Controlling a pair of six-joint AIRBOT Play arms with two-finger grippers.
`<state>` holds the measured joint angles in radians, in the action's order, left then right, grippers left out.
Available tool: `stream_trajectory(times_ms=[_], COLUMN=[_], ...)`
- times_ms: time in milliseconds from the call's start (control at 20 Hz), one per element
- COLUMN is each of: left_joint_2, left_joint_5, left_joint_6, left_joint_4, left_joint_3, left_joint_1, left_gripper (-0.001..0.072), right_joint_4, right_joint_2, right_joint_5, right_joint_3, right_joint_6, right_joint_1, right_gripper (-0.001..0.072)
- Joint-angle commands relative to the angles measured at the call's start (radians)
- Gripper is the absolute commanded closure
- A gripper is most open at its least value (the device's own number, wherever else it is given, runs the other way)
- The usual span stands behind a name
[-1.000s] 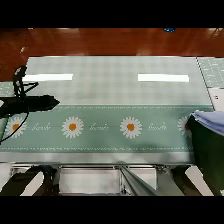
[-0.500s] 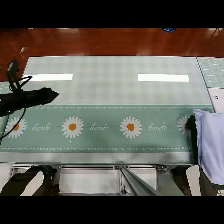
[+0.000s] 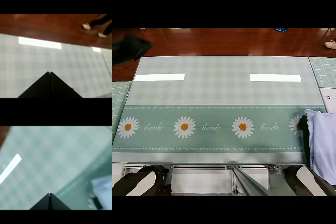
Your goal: Fold the shirts.
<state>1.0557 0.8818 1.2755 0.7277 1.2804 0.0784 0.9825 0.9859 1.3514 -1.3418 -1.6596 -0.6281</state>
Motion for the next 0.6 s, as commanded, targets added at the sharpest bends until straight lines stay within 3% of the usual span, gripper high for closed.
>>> stream_trajectory(times_ms=[0, 50, 100, 200, 250, 350, 550], left_joint_2=[0.129, 0.148, 0.163, 0.193, 0.206, 0.217, 0.218], left_joint_5=[0.120, 0.135, 0.155, 0.239, 0.266, 0.283, 0.291], left_joint_6=[0.020, 0.021, 0.074, 0.277, 0.338, 0.386, 0.421], left_joint_4=[0.005, 0.080, 0.241, 0.656, 0.763, 0.790, 0.791], left_joint_3=[0.230, 0.238, 0.229, 0.172, 0.133, 0.068, 0.014], left_joint_1=[-0.140, -0.177, -0.214, -0.288, -0.297, -0.271, -0.256], left_gripper=[0.0685, 0.0686, 0.0686, 0.0685, 0.0684, 0.0684, 0.0684], right_joint_4=[0.045, 0.158, 0.293, 0.545, 0.651, 0.742, 0.751], right_joint_2=[0.106, 0.146, 0.194, 0.304, 0.360, 0.444, 0.447], right_joint_5=[-0.295, -0.298, -0.278, -0.184, -0.109, 0.024, 0.013], right_joint_3=[-0.058, -0.063, -0.063, -0.063, -0.063, -0.063, -0.063], right_joint_6=[0.074, 0.072, 0.043, -0.075, -0.151, -0.201, -0.199], right_joint_1=[0.486, 0.600, 0.701, 0.815, 0.830, 0.819, 0.809], right_gripper=[0.0692, 0.0692, 0.0692, 0.0692, 0.0692, 0.0691, 0.0691])
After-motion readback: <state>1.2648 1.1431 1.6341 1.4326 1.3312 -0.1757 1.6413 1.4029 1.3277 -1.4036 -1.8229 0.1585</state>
